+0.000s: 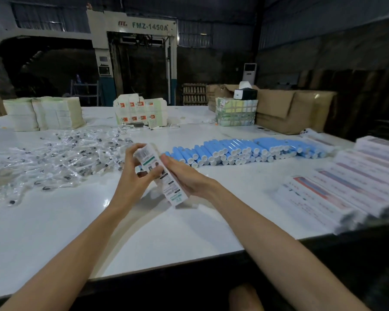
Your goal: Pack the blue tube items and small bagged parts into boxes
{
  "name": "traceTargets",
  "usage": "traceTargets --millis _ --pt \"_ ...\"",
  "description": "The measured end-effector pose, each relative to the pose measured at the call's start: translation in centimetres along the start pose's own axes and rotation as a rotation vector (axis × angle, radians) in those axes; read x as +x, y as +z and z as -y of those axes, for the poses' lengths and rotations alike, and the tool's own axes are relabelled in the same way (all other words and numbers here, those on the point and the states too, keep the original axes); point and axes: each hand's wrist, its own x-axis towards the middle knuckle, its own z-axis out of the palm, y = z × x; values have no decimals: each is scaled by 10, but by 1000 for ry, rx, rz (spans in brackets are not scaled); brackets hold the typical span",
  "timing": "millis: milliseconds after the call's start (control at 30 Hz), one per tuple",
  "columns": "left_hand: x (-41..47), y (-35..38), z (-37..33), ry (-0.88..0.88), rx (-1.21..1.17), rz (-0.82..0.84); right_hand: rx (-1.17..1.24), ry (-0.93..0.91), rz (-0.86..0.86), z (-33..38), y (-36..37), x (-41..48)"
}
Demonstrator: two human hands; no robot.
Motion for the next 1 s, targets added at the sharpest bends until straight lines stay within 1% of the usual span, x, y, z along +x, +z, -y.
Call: traceTargets --millis 133,267,367,467,567,700,767,867,1000 --pt "-4 13 5 116 277 4 -186 -25 -71 0 -11 -23" --pt "-11 20 13 164 485 193 -531 -47 -225 7 -42 -55" --pt "-16 19 17 281 573 329 -698 -53 -381 21 -80 -86" --pt "-16 16 20 310 596 411 -898 6 -529 37 -124 -125" --pt "-14 13 22 346 611 459 -1213 96 -671 52 -165 -161" --pt "-11 11 26 376 606 465 -1649 218 -844 70 -211 -202" --pt "-10 11 28 394 597 468 -1805 269 -928 78 -231 -221" --pt "-9 9 31 413 577 458 -1908 404 -1008 86 -255 -246" --pt "-8 7 35 404 579 432 -1862 587 -991 86 -273 -272"
